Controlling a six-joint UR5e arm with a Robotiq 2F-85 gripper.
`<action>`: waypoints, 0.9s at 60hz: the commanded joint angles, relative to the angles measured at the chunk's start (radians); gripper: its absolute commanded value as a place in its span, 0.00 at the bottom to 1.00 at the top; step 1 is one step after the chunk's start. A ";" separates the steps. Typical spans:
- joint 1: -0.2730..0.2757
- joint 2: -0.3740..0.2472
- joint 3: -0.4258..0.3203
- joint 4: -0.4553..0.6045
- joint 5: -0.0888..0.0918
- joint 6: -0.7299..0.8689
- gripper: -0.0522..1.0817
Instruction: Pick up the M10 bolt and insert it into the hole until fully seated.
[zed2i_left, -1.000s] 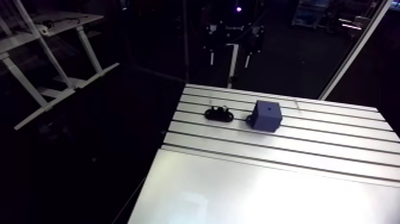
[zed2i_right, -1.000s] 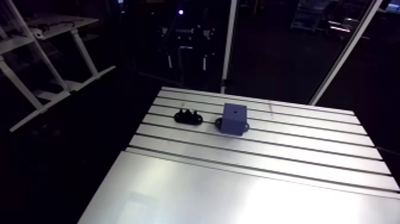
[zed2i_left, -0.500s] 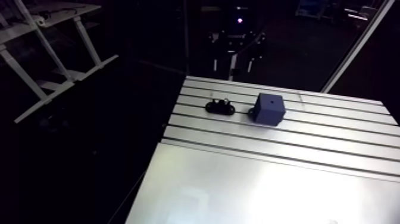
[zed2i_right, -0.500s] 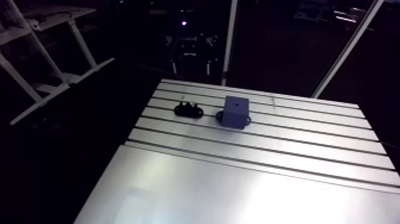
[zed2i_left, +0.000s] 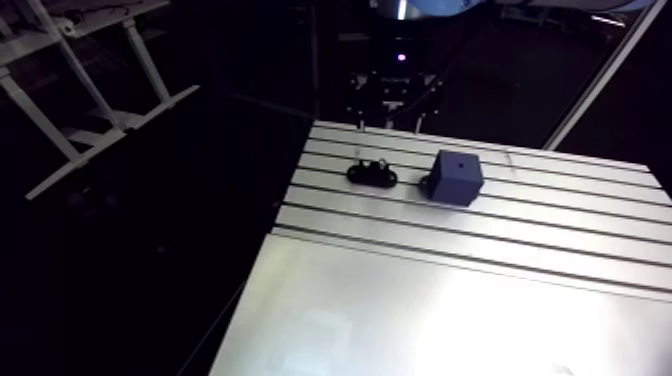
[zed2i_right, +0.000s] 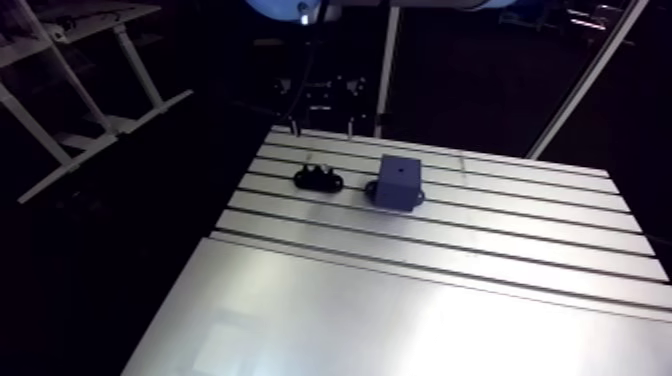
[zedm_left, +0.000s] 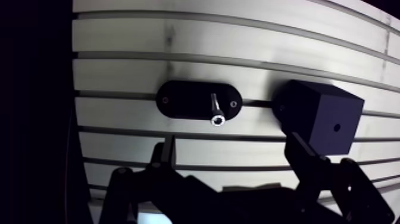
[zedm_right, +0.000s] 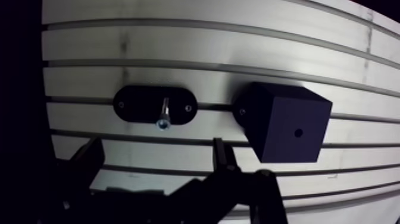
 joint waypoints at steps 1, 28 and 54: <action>0.001 0.010 0.023 -0.036 0.003 -0.003 0.05; 0.005 0.022 0.030 -0.041 0.001 -0.002 0.33; 0.005 0.045 0.047 -0.080 0.001 -0.003 0.41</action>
